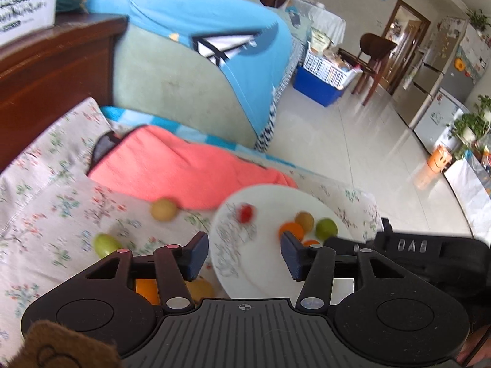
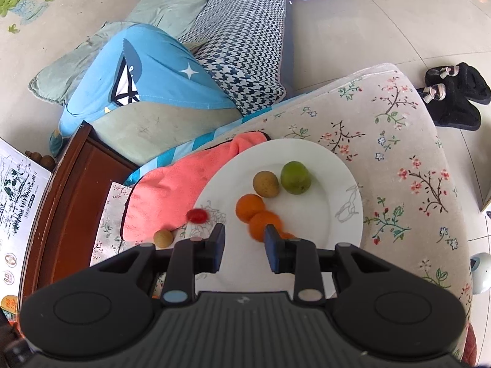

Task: Organize fruits
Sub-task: 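Withdraw both tools from the plate back toward the fruit cluster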

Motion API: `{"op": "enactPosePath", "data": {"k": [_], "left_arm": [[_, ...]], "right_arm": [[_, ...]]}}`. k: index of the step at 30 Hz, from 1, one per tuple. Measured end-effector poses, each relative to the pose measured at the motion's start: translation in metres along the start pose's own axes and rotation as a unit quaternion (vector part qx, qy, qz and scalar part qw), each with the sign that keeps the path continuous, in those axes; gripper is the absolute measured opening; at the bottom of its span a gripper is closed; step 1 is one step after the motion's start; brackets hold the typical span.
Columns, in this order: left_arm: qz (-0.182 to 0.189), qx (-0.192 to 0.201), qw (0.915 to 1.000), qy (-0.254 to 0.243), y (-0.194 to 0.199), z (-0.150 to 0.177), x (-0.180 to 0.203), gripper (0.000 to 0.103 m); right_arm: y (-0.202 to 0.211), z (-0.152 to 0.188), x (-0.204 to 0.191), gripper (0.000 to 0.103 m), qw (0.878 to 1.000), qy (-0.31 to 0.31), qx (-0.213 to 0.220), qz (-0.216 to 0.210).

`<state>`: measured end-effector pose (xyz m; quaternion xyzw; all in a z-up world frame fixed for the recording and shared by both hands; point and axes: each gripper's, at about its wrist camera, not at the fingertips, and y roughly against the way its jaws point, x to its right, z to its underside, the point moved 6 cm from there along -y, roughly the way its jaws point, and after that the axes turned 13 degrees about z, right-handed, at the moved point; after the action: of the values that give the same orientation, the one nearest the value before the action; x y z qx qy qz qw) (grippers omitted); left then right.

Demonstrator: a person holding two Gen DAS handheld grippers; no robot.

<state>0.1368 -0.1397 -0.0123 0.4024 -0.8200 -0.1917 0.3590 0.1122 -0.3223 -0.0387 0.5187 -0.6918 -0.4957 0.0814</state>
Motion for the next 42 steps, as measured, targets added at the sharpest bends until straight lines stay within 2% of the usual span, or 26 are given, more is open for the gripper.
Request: {"op": "enactPosePath", "data": {"k": [3, 13, 21, 29, 42], "left_arm": [[-0.008, 0.009, 0.9999, 0.006, 0.012, -0.009, -0.008, 0.058], [-0.034, 0.025, 0.9991, -0.004, 0.041, -0.022, -0.025, 0.064], [-0.060, 0.020, 0.9980, 0.000, 0.057, -0.023, -0.047, 0.066], [-0.084, 0.026, 0.9958, 0.025, 0.073, -0.025, -0.077, 0.070], [-0.116, -0.003, 0.9932, 0.011, 0.053, -0.018, -0.105, 0.070]], "right_arm": [[0.002, 0.001, -0.003, 0.030, 1.000, 0.008, 0.004, 0.000], [0.002, 0.008, -0.013, 0.032, 1.000, 0.025, -0.001, -0.009], [0.002, 0.025, -0.037, 0.032, 0.997, 0.076, -0.010, -0.032], [0.003, 0.047, -0.067, 0.032, 0.988, 0.137, -0.020, -0.067], [-0.001, 0.080, -0.106, 0.032, 0.970, 0.224, -0.018, -0.088]]}}
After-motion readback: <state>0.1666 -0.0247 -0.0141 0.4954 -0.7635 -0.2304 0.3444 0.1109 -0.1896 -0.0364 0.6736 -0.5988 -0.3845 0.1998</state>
